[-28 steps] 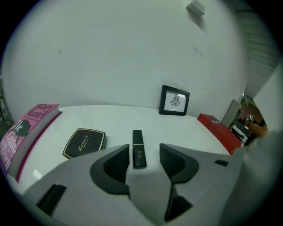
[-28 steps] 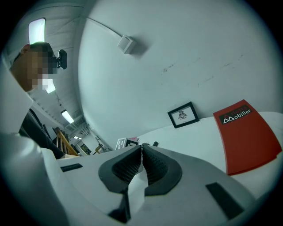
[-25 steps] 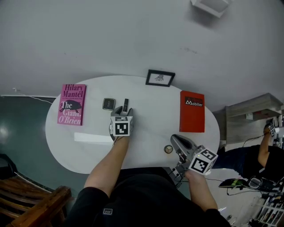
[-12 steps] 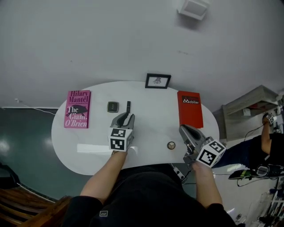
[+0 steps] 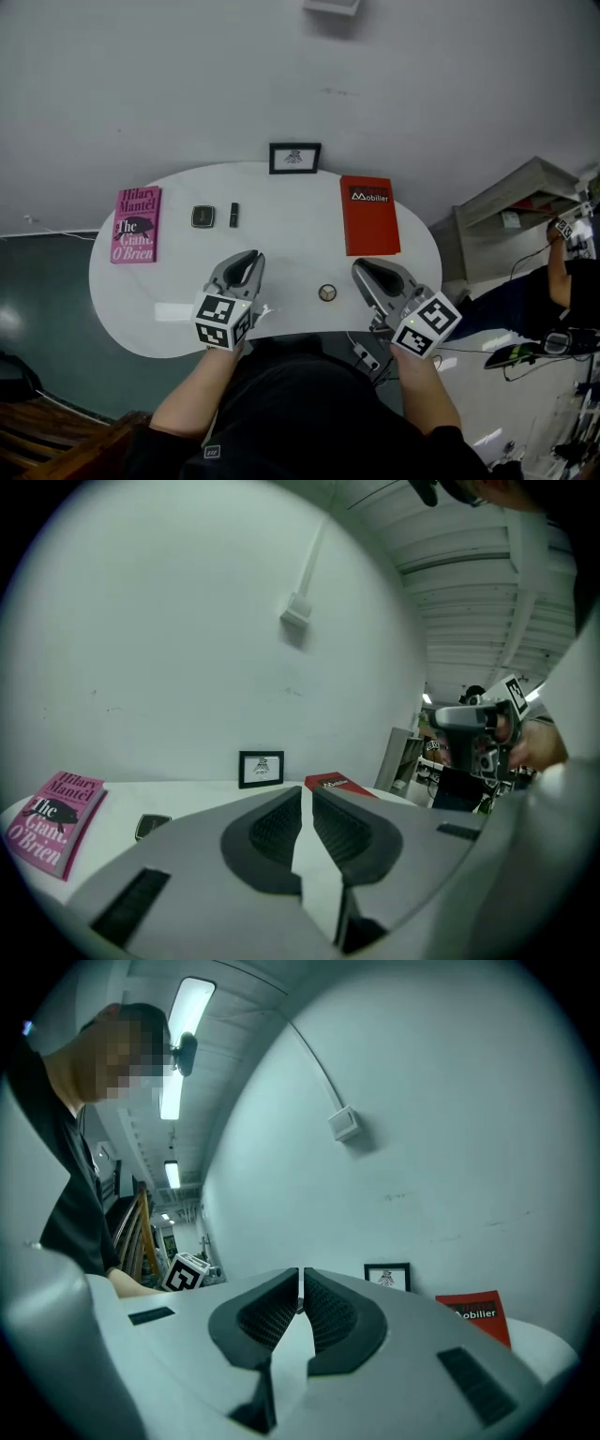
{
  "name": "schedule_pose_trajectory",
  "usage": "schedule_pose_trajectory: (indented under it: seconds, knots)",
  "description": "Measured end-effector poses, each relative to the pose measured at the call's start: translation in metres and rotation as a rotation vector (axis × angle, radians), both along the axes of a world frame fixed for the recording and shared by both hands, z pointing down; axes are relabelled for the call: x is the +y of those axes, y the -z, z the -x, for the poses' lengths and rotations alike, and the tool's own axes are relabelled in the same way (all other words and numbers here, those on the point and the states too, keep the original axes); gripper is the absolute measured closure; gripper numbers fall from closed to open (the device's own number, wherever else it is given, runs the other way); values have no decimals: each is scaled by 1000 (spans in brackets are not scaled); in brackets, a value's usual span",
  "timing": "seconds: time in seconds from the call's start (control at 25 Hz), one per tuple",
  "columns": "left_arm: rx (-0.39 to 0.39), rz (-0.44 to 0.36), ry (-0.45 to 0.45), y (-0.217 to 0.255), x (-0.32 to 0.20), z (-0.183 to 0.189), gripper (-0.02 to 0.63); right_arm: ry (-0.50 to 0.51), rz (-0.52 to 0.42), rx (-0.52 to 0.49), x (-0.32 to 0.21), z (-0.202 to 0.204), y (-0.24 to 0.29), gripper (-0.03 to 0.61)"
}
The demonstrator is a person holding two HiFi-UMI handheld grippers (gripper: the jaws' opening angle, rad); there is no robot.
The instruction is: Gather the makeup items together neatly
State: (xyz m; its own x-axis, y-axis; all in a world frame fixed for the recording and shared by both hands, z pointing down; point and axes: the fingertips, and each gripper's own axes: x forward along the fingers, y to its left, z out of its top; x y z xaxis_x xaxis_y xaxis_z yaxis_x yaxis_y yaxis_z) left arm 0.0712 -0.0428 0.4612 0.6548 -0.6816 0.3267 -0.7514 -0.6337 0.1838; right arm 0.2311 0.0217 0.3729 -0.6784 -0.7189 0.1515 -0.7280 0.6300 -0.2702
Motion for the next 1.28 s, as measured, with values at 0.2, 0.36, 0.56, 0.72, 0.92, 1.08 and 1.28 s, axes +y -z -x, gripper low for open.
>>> schedule_pose_trajectory:
  seconds: [0.2, 0.36, 0.56, 0.72, 0.92, 1.08, 1.28]
  knots:
    - [63, 24, 84, 9, 43, -32, 578, 55, -17, 60, 30, -38, -24, 540]
    - [55, 11, 89, 11, 70, -57, 580, 131, -29, 173, 43, -42, -69, 537]
    - [-22, -2, 23, 6, 99, -71, 581, 222, 6, 205, 49, -21, -116, 442]
    - [-51, 33, 4, -9, 103, -70, 583, 266, 54, 251, 46, -6, -156, 407]
    - [-38, 69, 34, -26, 100, -68, 583, 307, 104, 353, 41, 1, -208, 373]
    - [-50, 93, 21, -38, 105, -69, 583, 315, 117, 433, 38, 3, -241, 356]
    - [-67, 134, 45, -47, 115, -60, 583, 330, 148, 558, 37, 4, -277, 353]
